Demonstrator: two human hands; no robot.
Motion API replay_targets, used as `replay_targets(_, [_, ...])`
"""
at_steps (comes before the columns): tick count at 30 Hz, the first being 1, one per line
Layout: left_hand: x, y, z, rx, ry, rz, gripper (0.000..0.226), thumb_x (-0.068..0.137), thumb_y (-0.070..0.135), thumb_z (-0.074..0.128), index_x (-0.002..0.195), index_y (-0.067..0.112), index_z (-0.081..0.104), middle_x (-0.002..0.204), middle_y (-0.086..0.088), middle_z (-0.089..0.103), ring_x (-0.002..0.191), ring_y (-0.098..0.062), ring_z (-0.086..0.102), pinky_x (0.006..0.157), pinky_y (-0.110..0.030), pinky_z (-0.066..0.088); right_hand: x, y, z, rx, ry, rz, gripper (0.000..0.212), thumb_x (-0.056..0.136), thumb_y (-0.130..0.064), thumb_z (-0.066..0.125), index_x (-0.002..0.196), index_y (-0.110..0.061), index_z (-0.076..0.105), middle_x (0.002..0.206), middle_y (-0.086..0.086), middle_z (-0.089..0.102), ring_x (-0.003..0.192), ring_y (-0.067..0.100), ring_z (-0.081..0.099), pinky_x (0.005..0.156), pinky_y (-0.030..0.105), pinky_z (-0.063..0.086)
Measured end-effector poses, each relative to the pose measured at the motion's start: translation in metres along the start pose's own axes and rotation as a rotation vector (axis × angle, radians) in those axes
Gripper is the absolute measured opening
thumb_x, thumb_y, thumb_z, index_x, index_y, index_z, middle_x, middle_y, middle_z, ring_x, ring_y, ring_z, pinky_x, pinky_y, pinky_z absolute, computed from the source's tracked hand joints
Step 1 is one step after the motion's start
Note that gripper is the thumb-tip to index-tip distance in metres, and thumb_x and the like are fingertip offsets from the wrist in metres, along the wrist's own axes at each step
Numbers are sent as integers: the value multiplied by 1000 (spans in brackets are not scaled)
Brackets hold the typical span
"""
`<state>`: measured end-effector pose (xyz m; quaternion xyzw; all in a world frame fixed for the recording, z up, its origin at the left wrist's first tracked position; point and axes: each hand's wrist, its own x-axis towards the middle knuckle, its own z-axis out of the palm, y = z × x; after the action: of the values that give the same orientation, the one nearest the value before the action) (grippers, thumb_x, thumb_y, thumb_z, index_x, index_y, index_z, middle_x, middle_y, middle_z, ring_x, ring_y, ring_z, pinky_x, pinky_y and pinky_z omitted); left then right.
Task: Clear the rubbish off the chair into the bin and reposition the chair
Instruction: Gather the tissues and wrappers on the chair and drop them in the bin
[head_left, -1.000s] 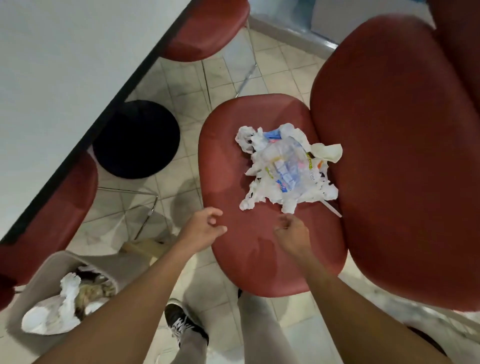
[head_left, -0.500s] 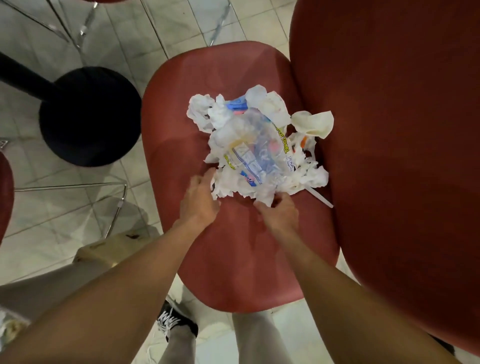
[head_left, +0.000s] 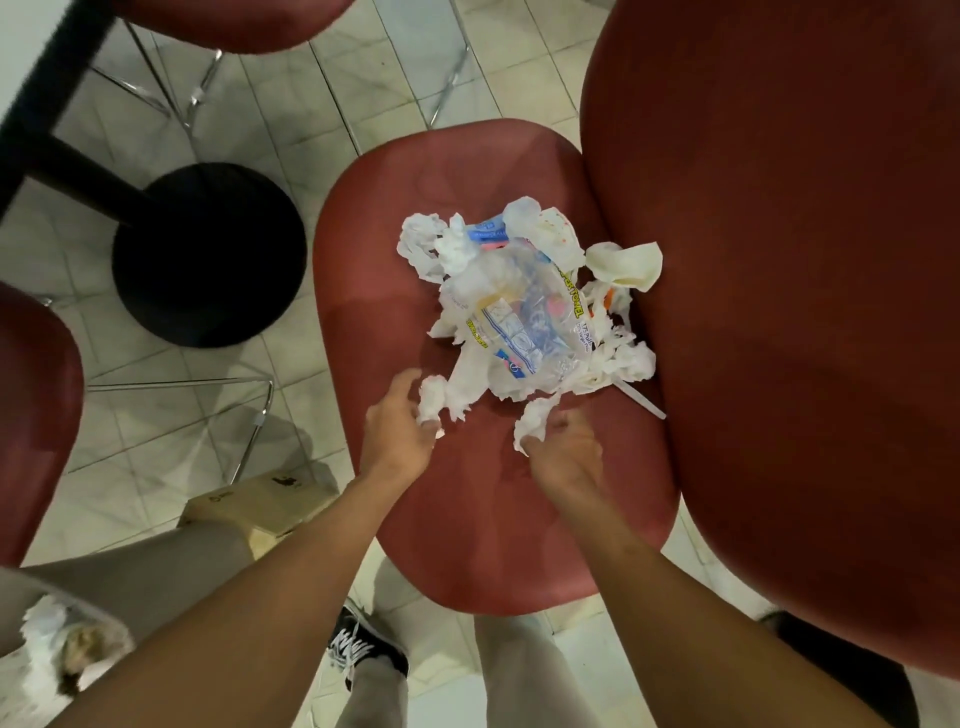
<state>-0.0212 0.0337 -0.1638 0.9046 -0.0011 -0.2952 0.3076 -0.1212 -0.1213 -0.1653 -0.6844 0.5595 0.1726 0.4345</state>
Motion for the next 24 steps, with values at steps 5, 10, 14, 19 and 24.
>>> replay_targets(5, [-35, 2, -32, -82, -3, 0, 45, 78, 7, 72, 119, 23, 64, 91, -2, 65, 80, -18, 62, 76, -24, 50, -51, -14, 4, -1, -56, -101, 26, 76, -20, 73, 98, -20, 58, 92, -4, 62, 93, 21, 62, 83, 32, 50])
replay_targets(10, [-74, -6, -74, -61, 32, 23, 25, 79, 13, 73, 105, 17, 73, 101, 0, 71, 86, -16, 65, 84, -25, 50, -106, -34, 11, 28, -74, -213, 21, 76, -18, 74, 91, -22, 59, 86, -6, 63, 86, 16, 62, 82, 29, 50])
replay_targets(14, [-100, -22, -106, -113, 74, 2, 24, 80, 14, 72, 103, 20, 74, 92, 4, 71, 77, -13, 64, 77, -23, 51, -146, -44, 21, 13, -85, -298, 19, 78, -16, 72, 83, -25, 56, 77, -15, 59, 82, 14, 62, 82, 32, 52])
replay_targets(19, [-136, -49, -151, -142, 156, 11, 22, 80, 11, 71, 101, 16, 75, 94, -1, 73, 78, -13, 64, 75, -19, 46, -199, -51, 40, 16, -97, -365, 13, 79, -25, 68, 76, -29, 56, 76, -11, 65, 77, 13, 65, 79, 37, 55])
replay_targets(24, [-179, -89, -199, -200, 234, 15, 17, 82, 17, 72, 98, 16, 75, 79, 4, 66, 67, -7, 57, 62, -19, 41, -247, -55, 71, -36, -119, -479, 16, 76, -39, 64, 86, -26, 63, 81, -10, 69, 79, 12, 67, 78, 40, 56])
